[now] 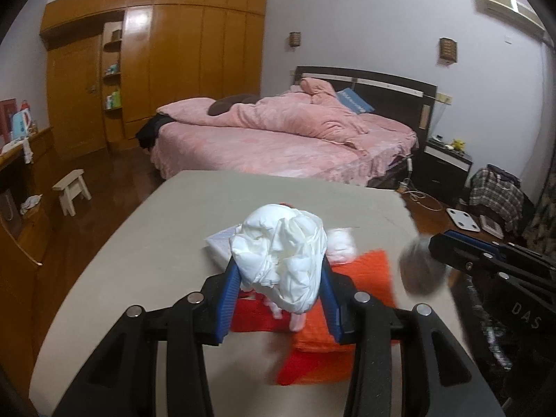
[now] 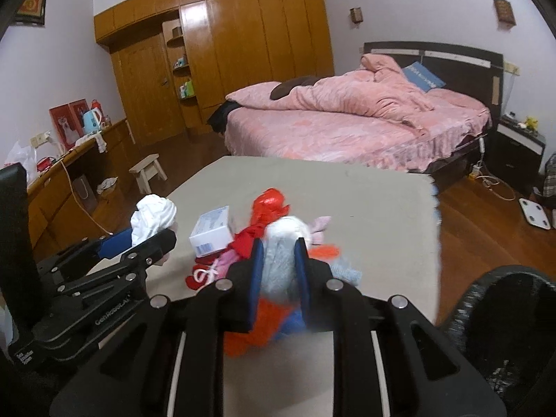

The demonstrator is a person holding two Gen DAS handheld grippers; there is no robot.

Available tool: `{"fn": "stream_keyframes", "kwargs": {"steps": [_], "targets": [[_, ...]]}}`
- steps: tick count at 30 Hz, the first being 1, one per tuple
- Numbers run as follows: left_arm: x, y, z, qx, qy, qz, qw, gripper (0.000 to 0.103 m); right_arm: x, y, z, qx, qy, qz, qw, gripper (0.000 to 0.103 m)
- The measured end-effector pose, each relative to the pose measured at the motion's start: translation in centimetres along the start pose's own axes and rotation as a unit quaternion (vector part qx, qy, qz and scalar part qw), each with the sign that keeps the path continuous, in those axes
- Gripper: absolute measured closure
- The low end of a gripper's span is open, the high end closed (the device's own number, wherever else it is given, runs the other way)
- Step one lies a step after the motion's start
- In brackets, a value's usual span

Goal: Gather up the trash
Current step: 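Grasp the white crumpled tissue with left gripper while right gripper grasps grey cloth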

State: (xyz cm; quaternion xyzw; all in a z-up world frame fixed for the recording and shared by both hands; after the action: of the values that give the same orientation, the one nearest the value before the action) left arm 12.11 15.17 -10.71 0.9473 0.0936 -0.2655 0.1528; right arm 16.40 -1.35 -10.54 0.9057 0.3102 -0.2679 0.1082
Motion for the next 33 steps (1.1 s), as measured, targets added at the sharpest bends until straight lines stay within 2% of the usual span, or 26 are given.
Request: {"fn": "stream_keyframes", "kwargs": {"steps": [3, 6, 10, 12, 14, 20, 28, 33], "targets": [[-0.2, 2.3, 0.5, 0.011, -0.001, 0.020, 0.9997, 0.061, -1.6, 1.5, 0.7, 0.009, 0.002, 0.010, 1.000, 0.091], [0.2, 3.6, 1.2, 0.009, -0.012, 0.036, 0.9992, 0.061, -1.6, 2.6, 1.9, 0.015, -0.015, 0.012, 1.000, 0.091], [0.2, 3.3, 2.2, 0.006, -0.020, 0.036, 0.9991, 0.061, -1.7, 3.8, 3.8, 0.030, -0.034, 0.013, 0.999, 0.087], [-0.1, 2.6, 2.9, 0.009, -0.025, 0.032, 0.9991, 0.061, -1.9, 3.9, 4.9, 0.026, -0.044, 0.017, 0.999, 0.082], [-0.3, 2.0, 3.5, 0.014, -0.030, 0.029, 0.9990, 0.061, -2.1, 3.7, 5.9, 0.028, -0.050, 0.016, 0.998, 0.066], [-1.0, 0.8, 5.6, 0.018, -0.048, 0.021, 0.9985, 0.061, -1.6, 1.3, 8.3, 0.021, -0.064, 0.005, 0.998, 0.044], [-1.1, -1.2, 6.1, 0.005, -0.051, 0.005, 0.9987, 0.061, 1.3, 0.0, 9.3, -0.001, -0.089, 0.013, 0.996, 0.028], [-0.9, -1.8, 6.1, 0.000, -0.054, 0.001, 0.9985, 0.061, 3.6, -0.2, 9.6, -0.004, -0.116, 0.017, 0.993, 0.026]]}}
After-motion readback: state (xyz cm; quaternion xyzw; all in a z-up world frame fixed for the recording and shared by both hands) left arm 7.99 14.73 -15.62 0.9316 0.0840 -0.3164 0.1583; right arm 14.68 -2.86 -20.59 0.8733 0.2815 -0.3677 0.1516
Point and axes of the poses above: each gripper's, at about its wrist camera, not at the fingertips, and x roughly the way its jaws point, y to its right, z to its underside, the point moved 2 cm from there along x, roughly the way its jaws point, and after that the axes turned 12 degrees about -x, right-handed, at the moved point
